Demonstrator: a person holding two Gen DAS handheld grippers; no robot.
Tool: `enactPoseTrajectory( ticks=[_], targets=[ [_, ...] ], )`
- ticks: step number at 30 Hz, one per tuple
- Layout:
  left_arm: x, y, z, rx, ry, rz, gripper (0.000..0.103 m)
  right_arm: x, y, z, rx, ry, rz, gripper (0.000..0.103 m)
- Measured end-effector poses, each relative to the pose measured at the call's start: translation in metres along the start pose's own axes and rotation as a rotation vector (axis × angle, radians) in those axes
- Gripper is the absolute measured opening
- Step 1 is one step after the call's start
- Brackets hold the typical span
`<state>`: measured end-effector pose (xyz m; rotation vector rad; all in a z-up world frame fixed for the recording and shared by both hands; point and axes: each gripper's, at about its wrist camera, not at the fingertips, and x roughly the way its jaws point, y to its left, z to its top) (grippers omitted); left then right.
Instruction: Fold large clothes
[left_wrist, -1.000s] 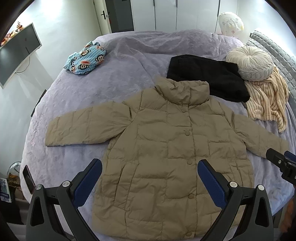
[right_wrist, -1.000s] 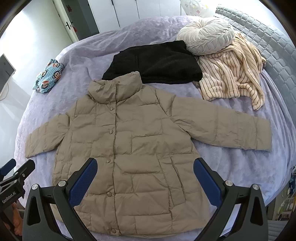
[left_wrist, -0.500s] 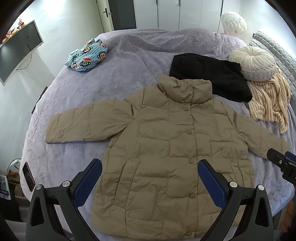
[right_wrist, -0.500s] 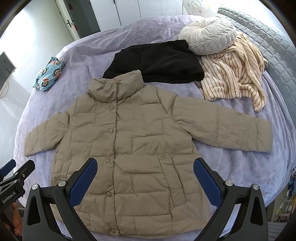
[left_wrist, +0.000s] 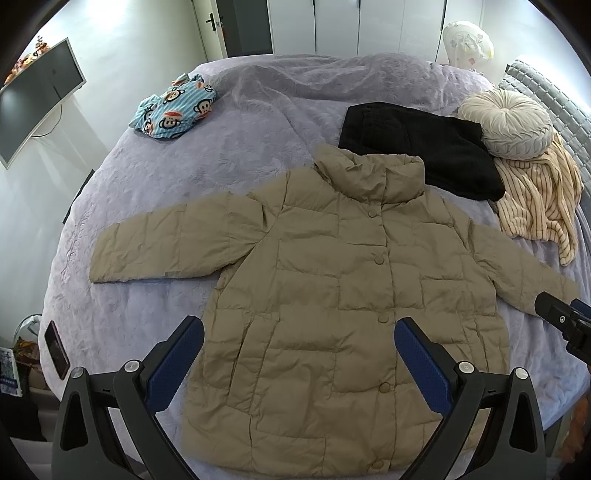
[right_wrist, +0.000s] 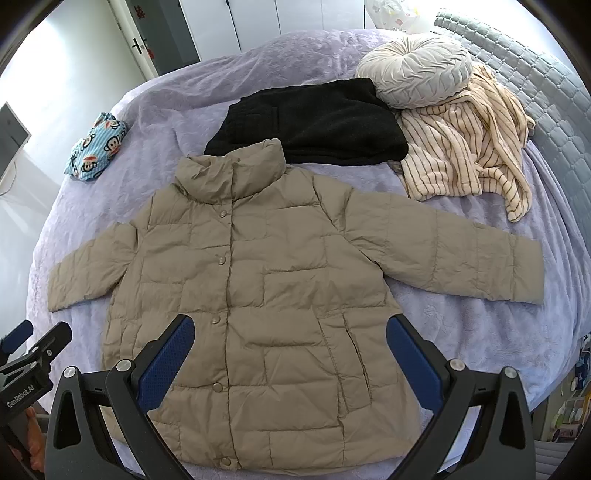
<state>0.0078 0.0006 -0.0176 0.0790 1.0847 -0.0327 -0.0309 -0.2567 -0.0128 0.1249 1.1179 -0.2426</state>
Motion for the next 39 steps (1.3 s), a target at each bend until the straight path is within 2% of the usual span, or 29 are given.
enactPoseTrajectory(
  ticks=[23, 26, 39],
  targets=[
    [0.0018, 0.0004, -0.0008, -0.024, 0.015, -0.049, 0.103, 0.0002, -0.0002, 0.0009, 0.000, 0.003, 0.000, 0.103],
    [0.0024, 0.0013, -0.0018, -0.019, -0.008, -0.038, 0.103, 0.0003, 0.0001, 0.0009, 0.000, 0.004, 0.000, 0.103],
    [0.0028, 0.0018, -0.0025, -0.021, -0.013, -0.042, 0.103, 0.0007, 0.0008, 0.0013, 0.000, 0.003, -0.001, 0.103]
  ],
)
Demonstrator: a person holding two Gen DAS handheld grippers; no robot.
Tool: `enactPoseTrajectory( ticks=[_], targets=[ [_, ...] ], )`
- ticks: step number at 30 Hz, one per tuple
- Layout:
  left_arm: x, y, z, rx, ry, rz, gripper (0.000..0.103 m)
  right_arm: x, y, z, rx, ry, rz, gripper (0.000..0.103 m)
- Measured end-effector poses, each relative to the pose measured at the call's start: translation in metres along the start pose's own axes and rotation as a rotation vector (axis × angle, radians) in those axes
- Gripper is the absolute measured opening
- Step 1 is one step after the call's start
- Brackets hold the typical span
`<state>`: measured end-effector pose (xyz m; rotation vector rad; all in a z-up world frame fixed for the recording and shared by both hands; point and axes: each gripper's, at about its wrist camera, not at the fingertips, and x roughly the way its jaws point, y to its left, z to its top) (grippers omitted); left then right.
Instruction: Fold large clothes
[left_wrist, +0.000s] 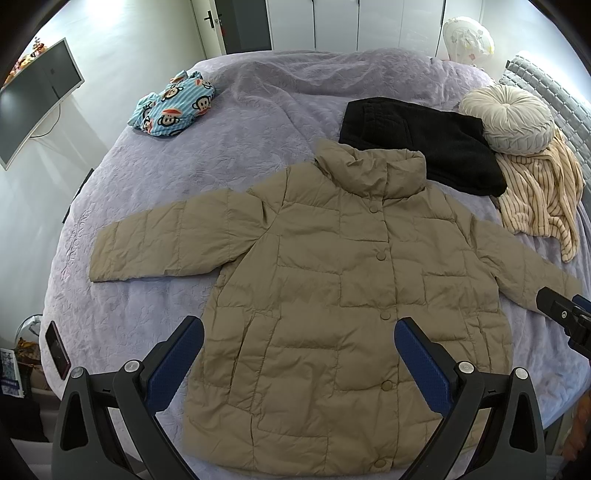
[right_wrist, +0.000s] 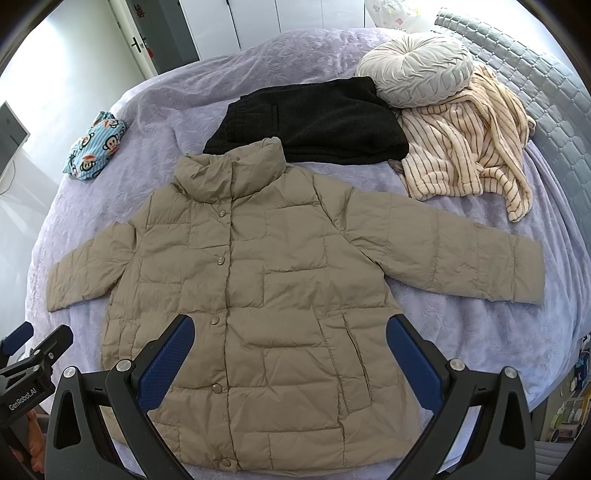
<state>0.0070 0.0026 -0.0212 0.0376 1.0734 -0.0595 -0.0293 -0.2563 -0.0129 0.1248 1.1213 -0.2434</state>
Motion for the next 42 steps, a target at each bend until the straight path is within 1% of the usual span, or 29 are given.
enactPoseTrajectory(
  ticks=[11, 12, 13, 15, 19, 20, 22, 25, 26, 28, 30, 31, 33, 35, 37, 39, 42],
  targets=[
    [0.000, 0.000, -0.001, -0.006, -0.002, -0.009, 0.103, 0.006, 0.000, -0.003, 0.001, 0.007, 0.001, 0.103],
    [0.001, 0.001, -0.001, -0.005, -0.012, -0.006, 0.103, 0.007, 0.000, -0.003, 0.000, 0.008, 0.001, 0.103],
    [0.002, 0.002, -0.003, 0.003, -0.044, 0.009, 0.103, 0.007, 0.000, -0.004, 0.000, 0.008, 0.000, 0.103],
    [0.004, 0.003, -0.005, 0.004, -0.047, 0.008, 0.103, 0.007, 0.001, -0.004, 0.001, 0.010, 0.000, 0.103],
    [0.006, 0.005, -0.007, -0.010, -0.073, -0.024, 0.103, 0.010, 0.000, -0.004, -0.002, 0.018, -0.004, 0.103],
    [0.005, 0.004, -0.005, -0.019, -0.098, -0.040, 0.103, 0.010, 0.000, -0.005, -0.003, 0.021, -0.006, 0.103],
    [0.005, 0.006, -0.006, -0.026, -0.121, -0.058, 0.103, 0.010, 0.001, -0.004, -0.004, 0.029, -0.008, 0.103],
    [0.007, 0.009, -0.003, -0.036, -0.109, -0.081, 0.103, 0.011, 0.004, -0.004, -0.010, 0.042, -0.013, 0.103],
    [0.011, 0.010, -0.002, -0.033, -0.080, -0.078, 0.103, 0.013, 0.005, -0.006, -0.011, 0.054, -0.008, 0.103],
    [0.015, 0.015, -0.002, -0.038, -0.071, -0.089, 0.103, 0.018, 0.007, -0.006, 0.000, 0.087, 0.025, 0.103],
    [0.024, 0.024, -0.004, -0.056, -0.057, -0.114, 0.103, 0.026, 0.009, -0.008, 0.012, 0.128, 0.062, 0.103],
    [0.029, 0.028, -0.004, -0.064, -0.048, -0.122, 0.103, 0.028, 0.011, -0.010, 0.016, 0.138, 0.067, 0.103],
    [0.044, 0.043, -0.006, -0.092, -0.031, -0.144, 0.103, 0.035, 0.018, -0.014, 0.002, 0.150, 0.065, 0.103],
    [0.059, 0.059, -0.007, -0.119, -0.025, -0.146, 0.103, 0.044, 0.028, -0.020, -0.027, 0.156, 0.062, 0.103],
    [0.074, 0.079, -0.008, -0.156, -0.039, -0.163, 0.103, 0.054, 0.038, -0.025, -0.039, 0.163, 0.094, 0.103],
    [0.092, 0.106, -0.009, -0.215, -0.050, -0.190, 0.103, 0.064, 0.049, -0.028, -0.064, 0.169, 0.122, 0.103],
    [0.122, 0.149, -0.007, -0.303, -0.059, -0.240, 0.103, 0.088, 0.072, -0.038, -0.111, 0.187, 0.202, 0.103]
  ],
)
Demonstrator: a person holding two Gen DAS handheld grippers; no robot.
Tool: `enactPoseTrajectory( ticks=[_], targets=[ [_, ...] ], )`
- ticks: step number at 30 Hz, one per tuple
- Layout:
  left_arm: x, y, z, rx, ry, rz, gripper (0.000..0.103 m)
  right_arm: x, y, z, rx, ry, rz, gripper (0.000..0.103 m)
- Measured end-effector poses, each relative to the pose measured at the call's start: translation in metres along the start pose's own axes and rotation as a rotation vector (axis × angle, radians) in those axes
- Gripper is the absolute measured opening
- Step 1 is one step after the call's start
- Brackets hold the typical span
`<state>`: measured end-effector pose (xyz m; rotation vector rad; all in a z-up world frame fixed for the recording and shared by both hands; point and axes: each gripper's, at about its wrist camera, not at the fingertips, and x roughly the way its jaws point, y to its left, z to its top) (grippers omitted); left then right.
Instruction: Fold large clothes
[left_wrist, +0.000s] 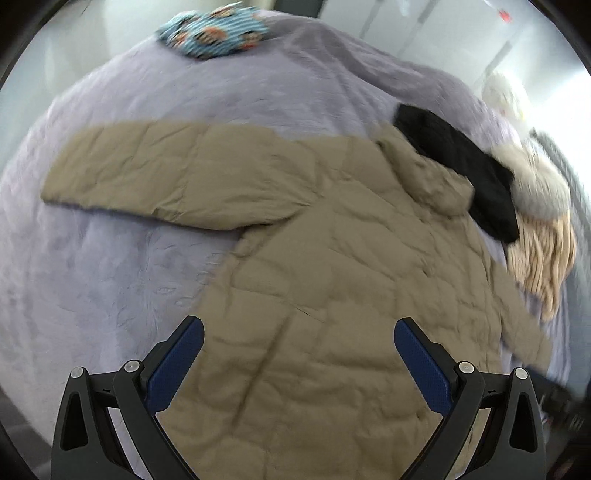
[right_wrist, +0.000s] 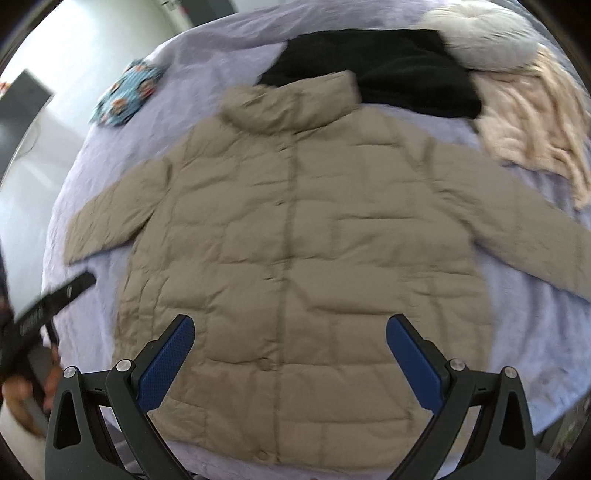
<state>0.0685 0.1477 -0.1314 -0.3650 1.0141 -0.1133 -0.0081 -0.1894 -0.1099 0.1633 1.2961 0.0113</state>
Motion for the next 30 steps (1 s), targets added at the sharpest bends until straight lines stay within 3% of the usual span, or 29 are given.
enactPoseTrajectory(
  ticks=[4, 8, 12, 19, 20, 22, 23, 24, 27, 29, 30],
  targets=[
    [0.027, 0.064, 0.023, -0.131, -0.033, -0.033, 0.103, 0.049, 0.027, -0.005, -0.040, 0.129, 0.027, 0.103],
    [0.048, 0.138, 0.053, -0.242, -0.095, -0.044, 0.103, 0.075, 0.046, -0.006, -0.065, 0.133, 0.064, 0.103],
    [0.069, 0.216, 0.087, -0.319, -0.115, 0.020, 0.103, 0.098, 0.059, 0.000, -0.078, 0.142, 0.099, 0.103],
    [0.075, 0.330, 0.126, -0.487, -0.166, 0.048, 0.103, 0.118, 0.084, 0.029, -0.100, 0.066, 0.141, 0.103],
    [0.073, 0.340, 0.130, -0.500, -0.174, 0.065, 0.096, 0.120, 0.087, 0.034, -0.100, 0.056, 0.149, 0.103],
    [0.069, 0.361, 0.142, -0.507, -0.175, 0.110, 0.062, 0.125, 0.097, 0.048, -0.104, 0.032, 0.166, 0.103],
    [0.066, 0.374, 0.149, -0.498, -0.170, 0.124, 0.034, 0.127, 0.101, 0.054, -0.108, 0.023, 0.173, 0.103],
    [0.060, 0.386, 0.156, -0.490, -0.168, 0.121, 0.014, 0.130, 0.106, 0.059, -0.112, 0.014, 0.180, 0.103],
    [0.032, 0.403, 0.171, -0.415, -0.197, 0.159, 0.009, 0.137, 0.122, 0.079, -0.110, -0.021, 0.206, 0.101],
    [0.007, 0.411, 0.179, -0.357, -0.235, 0.178, 0.009, 0.145, 0.136, 0.093, -0.100, -0.026, 0.266, 0.075],
    [-0.005, 0.417, 0.183, -0.335, -0.252, 0.179, 0.009, 0.150, 0.140, 0.097, -0.092, -0.020, 0.276, 0.042]
  ],
)
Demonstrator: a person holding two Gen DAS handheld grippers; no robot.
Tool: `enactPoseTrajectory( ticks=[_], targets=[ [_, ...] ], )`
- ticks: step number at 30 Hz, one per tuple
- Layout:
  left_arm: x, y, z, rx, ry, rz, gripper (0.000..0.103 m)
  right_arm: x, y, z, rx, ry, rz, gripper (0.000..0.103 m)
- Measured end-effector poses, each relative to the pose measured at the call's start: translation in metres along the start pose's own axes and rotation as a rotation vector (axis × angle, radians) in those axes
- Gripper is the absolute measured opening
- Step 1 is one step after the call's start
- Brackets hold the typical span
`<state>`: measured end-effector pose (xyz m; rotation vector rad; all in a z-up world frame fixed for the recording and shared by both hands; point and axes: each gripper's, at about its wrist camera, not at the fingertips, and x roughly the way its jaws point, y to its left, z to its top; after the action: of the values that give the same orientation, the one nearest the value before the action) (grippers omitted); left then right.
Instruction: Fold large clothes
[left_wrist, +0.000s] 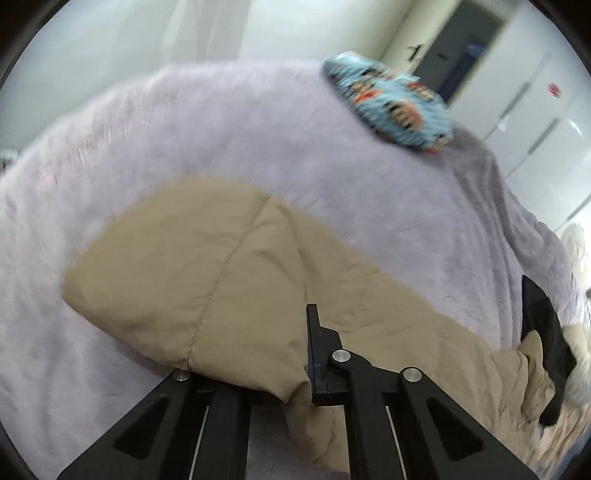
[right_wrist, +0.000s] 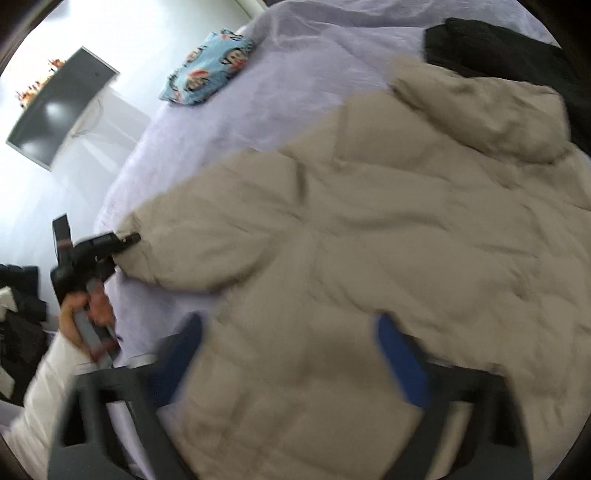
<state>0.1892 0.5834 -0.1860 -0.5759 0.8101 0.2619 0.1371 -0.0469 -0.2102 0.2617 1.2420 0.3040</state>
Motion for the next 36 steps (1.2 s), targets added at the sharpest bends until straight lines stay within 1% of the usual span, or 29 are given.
enactPoseTrajectory(
  ticks=[1, 3, 5, 7, 9, 11, 12, 13, 14, 15, 17, 18, 19, 21, 22, 23, 24, 25, 26, 27, 28, 29, 30, 31, 32, 33, 34, 36],
  targets=[
    [-0.010, 0.009, 0.012, 0.017, -0.018, -0.008, 0.009, 0.009, 0.003, 0.005, 0.016, 0.008, 0.025, 0.026],
    [-0.032, 0.024, 0.038, 0.057, -0.050, -0.029, 0.009, 0.028, 0.013, 0.018, 0.036, 0.003, 0.095, 0.023],
    [-0.049, 0.025, 0.051, 0.100, -0.071, -0.050, 0.009, 0.044, 0.025, 0.028, 0.027, -0.020, 0.143, 0.022],
    [-0.069, 0.031, 0.076, 0.157, -0.098, -0.074, 0.009, 0.068, 0.035, 0.033, 0.029, -0.003, 0.176, 0.022],
    [-0.088, 0.040, 0.099, 0.201, -0.118, -0.115, 0.009, 0.094, 0.038, 0.031, 0.058, 0.046, 0.182, 0.022],
    [-0.105, 0.043, 0.122, 0.242, -0.123, -0.172, 0.009, 0.110, 0.037, 0.025, 0.080, 0.077, 0.166, 0.022],
    [-0.110, 0.042, 0.133, 0.263, -0.112, -0.204, 0.009, 0.117, 0.037, 0.023, 0.086, 0.087, 0.145, 0.021],
    [-0.113, 0.031, 0.135, 0.281, -0.101, -0.223, 0.009, 0.120, 0.037, 0.021, 0.090, 0.093, 0.128, 0.019],
    [-0.115, 0.025, 0.142, 0.308, -0.091, -0.247, 0.009, 0.126, 0.037, 0.021, 0.100, 0.106, 0.118, 0.019],
    [-0.115, 0.011, 0.146, 0.330, -0.083, -0.266, 0.009, 0.127, 0.037, 0.022, 0.105, 0.115, 0.119, 0.019],
    [-0.123, 0.002, 0.165, 0.381, -0.073, -0.309, 0.009, 0.120, 0.034, 0.019, 0.113, 0.140, 0.155, 0.019],
    [-0.124, -0.016, 0.155, 0.396, -0.065, -0.322, 0.009, 0.112, 0.029, 0.017, 0.120, 0.147, 0.182, 0.019],
    [-0.128, -0.023, 0.164, 0.419, -0.055, -0.347, 0.009, 0.102, 0.024, 0.016, 0.130, 0.146, 0.211, 0.019],
    [-0.137, -0.036, 0.171, 0.450, -0.030, -0.399, 0.009, 0.072, 0.003, 0.012, 0.152, 0.104, 0.215, 0.020],
    [-0.143, -0.047, 0.161, 0.467, -0.021, -0.420, 0.009, 0.061, -0.008, 0.011, 0.162, 0.083, 0.200, 0.022],
    [-0.155, -0.050, 0.157, 0.496, -0.012, -0.442, 0.009, 0.044, -0.022, 0.007, 0.172, 0.058, 0.171, 0.022],
    [-0.161, -0.060, 0.144, 0.530, -0.003, -0.454, 0.009, 0.023, -0.040, 0.002, 0.180, 0.022, 0.129, 0.022],
    [-0.157, -0.086, 0.122, 0.567, 0.005, -0.457, 0.009, 0.004, -0.056, -0.003, 0.191, -0.007, 0.093, 0.022],
    [-0.162, -0.093, 0.109, 0.613, 0.017, -0.464, 0.009, -0.013, -0.073, -0.007, 0.205, -0.032, 0.060, 0.022],
    [-0.165, -0.098, 0.099, 0.672, 0.051, -0.466, 0.009, -0.023, -0.084, -0.012, 0.215, -0.046, 0.037, 0.022],
    [-0.157, -0.108, 0.082, 0.727, 0.079, -0.455, 0.009, -0.038, -0.101, -0.017, 0.232, -0.064, -0.002, 0.022],
    [-0.146, -0.110, 0.069, 0.779, 0.094, -0.431, 0.009, -0.056, -0.122, -0.023, 0.258, -0.085, -0.054, 0.022],
    [-0.135, -0.111, 0.056, 0.836, 0.112, -0.382, 0.009, -0.067, -0.135, -0.025, 0.274, -0.103, -0.094, 0.022],
    [-0.124, -0.116, 0.038, 0.873, 0.137, -0.346, 0.009, -0.076, -0.147, -0.028, 0.285, -0.116, -0.138, 0.022],
    [-0.122, -0.105, 0.026, 0.901, 0.173, -0.316, 0.009, -0.083, -0.159, -0.031, 0.294, -0.121, -0.172, 0.022],
    [-0.117, -0.091, 0.012, 0.913, 0.195, -0.297, 0.010, -0.088, -0.171, -0.035, 0.305, -0.118, -0.187, 0.022],
    [-0.114, -0.084, 0.005, 0.925, 0.208, -0.274, 0.010, -0.089, -0.180, -0.037, 0.319, -0.109, -0.193, 0.022],
    [-0.122, -0.070, 0.006, 0.959, 0.212, -0.222, 0.010, -0.096, -0.197, -0.038, 0.332, -0.093, -0.197, 0.022]
  ],
)
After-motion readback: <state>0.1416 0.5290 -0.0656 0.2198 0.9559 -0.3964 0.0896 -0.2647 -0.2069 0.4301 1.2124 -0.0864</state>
